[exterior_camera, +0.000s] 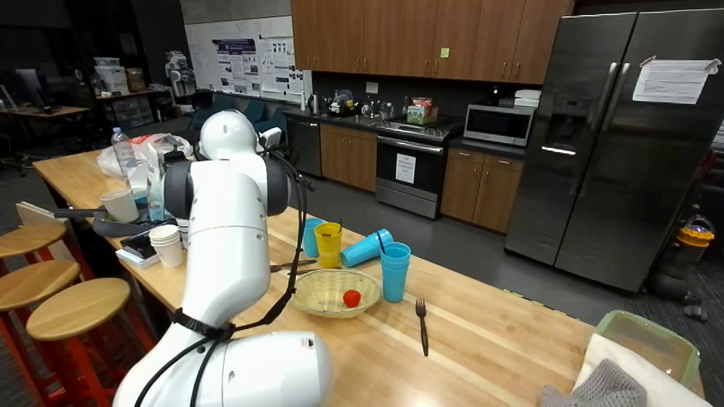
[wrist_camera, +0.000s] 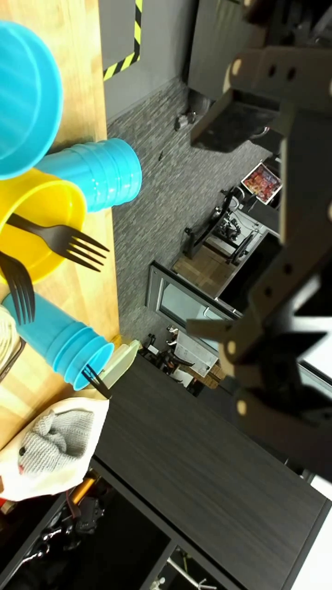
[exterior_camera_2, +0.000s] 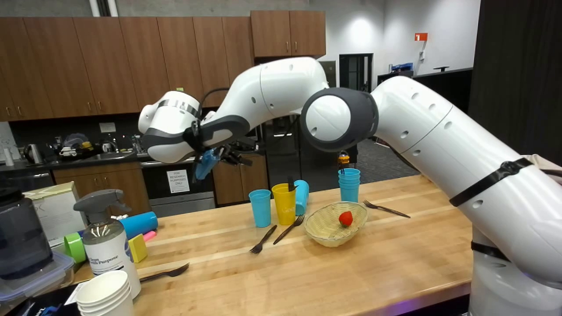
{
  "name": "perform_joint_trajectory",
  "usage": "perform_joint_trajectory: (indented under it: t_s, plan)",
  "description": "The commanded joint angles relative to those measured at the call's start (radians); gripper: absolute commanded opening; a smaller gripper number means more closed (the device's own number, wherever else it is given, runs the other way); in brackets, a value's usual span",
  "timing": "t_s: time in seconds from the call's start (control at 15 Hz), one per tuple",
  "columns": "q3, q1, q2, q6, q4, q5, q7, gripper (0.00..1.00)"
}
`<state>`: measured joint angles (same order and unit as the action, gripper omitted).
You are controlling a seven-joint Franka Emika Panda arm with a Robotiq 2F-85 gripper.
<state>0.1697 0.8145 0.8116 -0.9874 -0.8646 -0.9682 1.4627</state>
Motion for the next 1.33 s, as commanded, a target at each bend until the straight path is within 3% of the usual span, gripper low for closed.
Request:
perform_joint_trajectory:
  t_s: [0.0, 0.33, 1.27]
  plan:
    - [0.019, -0.008, 0.011, -0.032, 0.047, 0.025, -0.011, 1.00]
    - [0.018, -0.002, 0.003, -0.069, 0.020, 0.011, 0.000, 1.00]
    - [0.166, -0.109, -0.036, -0.332, -0.030, 0.164, -0.185, 1.00]
